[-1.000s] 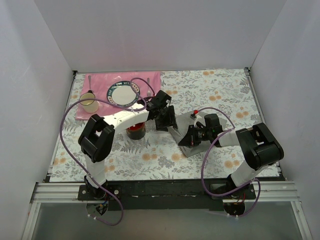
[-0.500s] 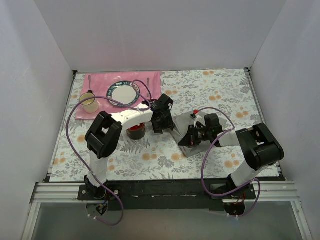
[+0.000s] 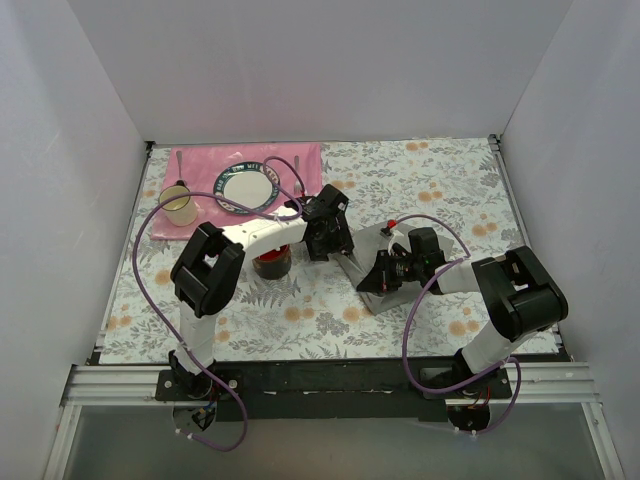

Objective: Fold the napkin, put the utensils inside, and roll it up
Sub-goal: Roll the napkin with the utensil

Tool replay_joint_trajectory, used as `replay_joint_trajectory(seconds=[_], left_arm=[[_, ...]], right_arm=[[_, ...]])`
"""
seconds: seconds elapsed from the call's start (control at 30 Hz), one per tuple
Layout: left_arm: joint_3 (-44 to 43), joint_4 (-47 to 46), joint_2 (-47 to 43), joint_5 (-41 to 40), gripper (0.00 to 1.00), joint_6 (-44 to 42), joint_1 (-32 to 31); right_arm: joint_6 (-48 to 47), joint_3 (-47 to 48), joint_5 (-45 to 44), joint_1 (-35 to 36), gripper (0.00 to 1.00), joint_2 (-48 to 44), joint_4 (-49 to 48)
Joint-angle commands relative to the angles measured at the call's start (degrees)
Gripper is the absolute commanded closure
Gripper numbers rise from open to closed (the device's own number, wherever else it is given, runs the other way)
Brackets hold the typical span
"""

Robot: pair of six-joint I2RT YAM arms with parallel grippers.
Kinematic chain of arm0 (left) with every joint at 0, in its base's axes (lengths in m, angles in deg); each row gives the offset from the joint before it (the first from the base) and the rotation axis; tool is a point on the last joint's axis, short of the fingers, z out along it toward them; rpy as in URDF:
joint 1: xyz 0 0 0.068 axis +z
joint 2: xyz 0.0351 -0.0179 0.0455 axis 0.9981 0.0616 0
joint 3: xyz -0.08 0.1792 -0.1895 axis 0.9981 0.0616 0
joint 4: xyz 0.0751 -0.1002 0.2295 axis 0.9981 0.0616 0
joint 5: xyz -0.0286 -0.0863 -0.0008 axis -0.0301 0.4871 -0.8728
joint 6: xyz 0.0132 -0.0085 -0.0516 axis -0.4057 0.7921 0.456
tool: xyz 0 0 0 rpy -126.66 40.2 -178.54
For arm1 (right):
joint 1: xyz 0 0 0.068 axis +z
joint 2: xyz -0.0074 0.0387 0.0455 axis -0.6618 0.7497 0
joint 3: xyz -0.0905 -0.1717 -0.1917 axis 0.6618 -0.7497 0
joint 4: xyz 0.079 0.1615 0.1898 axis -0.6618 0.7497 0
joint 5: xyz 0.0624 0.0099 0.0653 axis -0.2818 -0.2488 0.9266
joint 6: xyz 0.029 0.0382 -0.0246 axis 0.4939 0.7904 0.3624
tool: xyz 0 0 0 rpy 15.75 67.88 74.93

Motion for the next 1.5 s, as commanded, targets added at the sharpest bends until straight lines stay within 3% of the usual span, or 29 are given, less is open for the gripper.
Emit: replay_joint_trajectory(seconds=[0.0,0.13,0.23,0.27,0.67,0.8,0.93,1.2,1.27,1.47], left_arm=[[-1.8,-1.8,0.1,0.3,0.44,-0.6,-0.3],[-2.7,-2.4,0.7,1.5,0.7,-1.2,-0.3],[-2.7,-3.0,0.1,2.1,0.97,-1.8,-0.3],[-2.8,-3.0,0.0,2.1,1.0,-1.7,-0.3],[-9.4,-2.2,3.6,4.9,1.0,-2.1,-0.4],[-9.5,-2.7,5.2,5.7,1.0,-2.1,-0.4],[-9.6,-3.1,5.7,6.5,1.0,-1.9,-0.4],[-9.9,-3.0,5.7,7.2,1.0,-2.2,-0.9],[-9.9,-3.1,5.8,7.2,1.0,-1.9,-1.0],[-11.2,-2.5,7.0,7.3,1.0,-2.5,-1.1]], right_arm=[[-4.0,-1.0,-7.4,1.0,0.99,1.8,9.4],[-5.6,0.4,-9.2,1.2,0.99,1.4,12.8],[-7.0,1.6,-10.9,1.3,0.99,0.8,15.7],[-7.2,1.8,-11.5,1.3,0.99,0.6,16.3],[-8.1,4.2,-15.4,1.3,0.98,3.6,21.8],[-8.8,5.1,-15.1,1.4,0.85,2.7,23.8],[-10.1,7.0,-13.9,1.7,0.67,0.8,26.2],[-12.4,12.8,-15.2,2.7,0.48,-3.3,32.0],[-12.5,13.9,-15.8,3.0,0.39,-3.0,32.5],[-12.7,14.7,-18.7,3.1,0.39,-0.9,32.9]])
